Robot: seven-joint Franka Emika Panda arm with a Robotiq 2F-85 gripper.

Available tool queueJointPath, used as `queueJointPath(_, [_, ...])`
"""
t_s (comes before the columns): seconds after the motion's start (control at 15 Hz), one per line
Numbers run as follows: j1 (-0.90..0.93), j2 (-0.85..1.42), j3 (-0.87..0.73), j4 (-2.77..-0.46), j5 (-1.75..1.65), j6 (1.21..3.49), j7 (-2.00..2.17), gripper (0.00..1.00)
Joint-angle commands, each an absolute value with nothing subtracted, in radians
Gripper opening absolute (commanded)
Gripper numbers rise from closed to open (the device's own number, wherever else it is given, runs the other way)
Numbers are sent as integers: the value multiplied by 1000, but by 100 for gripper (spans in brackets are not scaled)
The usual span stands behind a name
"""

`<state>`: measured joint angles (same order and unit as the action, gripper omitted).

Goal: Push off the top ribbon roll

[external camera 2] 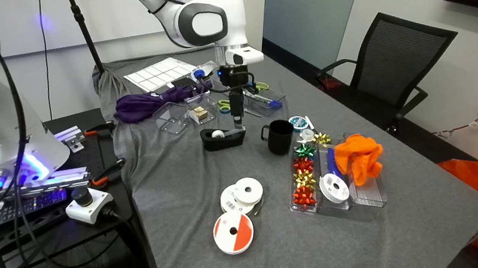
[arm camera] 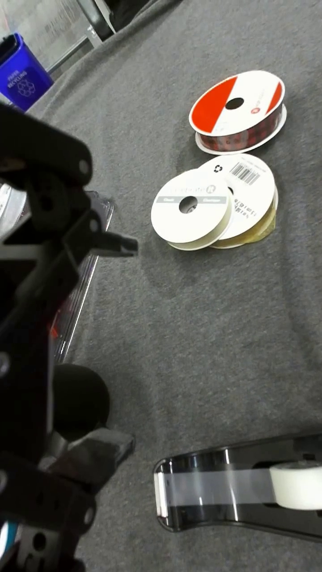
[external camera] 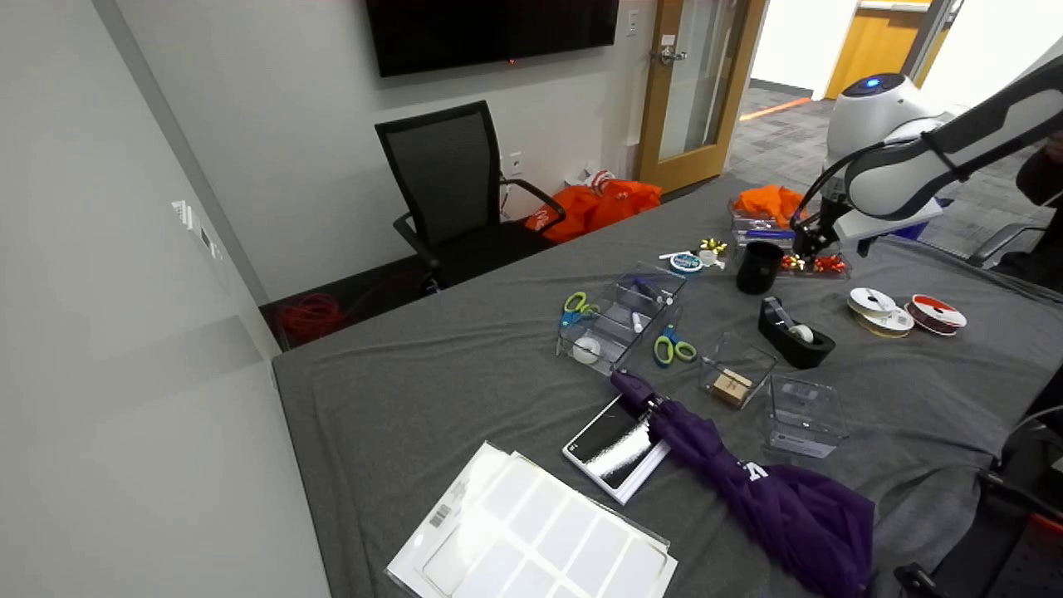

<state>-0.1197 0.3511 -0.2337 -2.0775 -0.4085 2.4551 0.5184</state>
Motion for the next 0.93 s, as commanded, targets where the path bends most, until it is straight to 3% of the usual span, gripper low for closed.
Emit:
queueJointPath(0.0, [-120, 387, -265, -2066, -394, 2464, 456, 100])
queueJointPath(0.47, [-245, 546, -252, -2037, -192, 2656, 213, 100])
queueJointPath(0.87, [-239, 727, -284, -1937, -136, 2659, 212, 100])
